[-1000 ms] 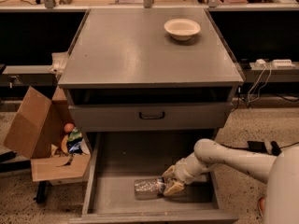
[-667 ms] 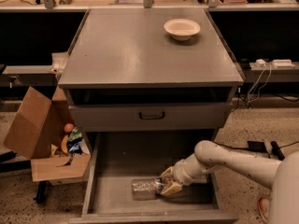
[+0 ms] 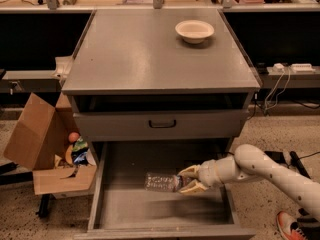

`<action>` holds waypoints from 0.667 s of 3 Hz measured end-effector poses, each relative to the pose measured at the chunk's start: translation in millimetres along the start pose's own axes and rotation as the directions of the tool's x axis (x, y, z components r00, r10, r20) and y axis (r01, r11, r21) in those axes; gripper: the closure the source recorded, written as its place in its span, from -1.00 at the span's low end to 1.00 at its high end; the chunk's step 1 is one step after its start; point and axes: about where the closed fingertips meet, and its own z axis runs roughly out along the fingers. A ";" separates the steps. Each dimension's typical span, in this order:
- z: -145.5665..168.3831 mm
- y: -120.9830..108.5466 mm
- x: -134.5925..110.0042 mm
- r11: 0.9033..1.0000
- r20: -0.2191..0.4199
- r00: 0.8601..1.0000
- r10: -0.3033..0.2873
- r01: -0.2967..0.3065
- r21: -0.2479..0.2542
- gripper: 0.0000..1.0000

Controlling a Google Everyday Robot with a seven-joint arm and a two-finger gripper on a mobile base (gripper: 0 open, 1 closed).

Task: Pick water bottle from middle drawer and place on counter

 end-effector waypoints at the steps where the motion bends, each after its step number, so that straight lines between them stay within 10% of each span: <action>1: -72.7 -21.8 -39.2 0.993 0.038 0.996 -0.081 0.077 0.094 1.00; 2: -72.7 -21.8 -39.2 0.993 0.038 0.996 -0.081 0.077 0.094 1.00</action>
Offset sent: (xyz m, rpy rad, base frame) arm 0.0149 -0.0294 0.0600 0.0317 -0.0983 -0.0231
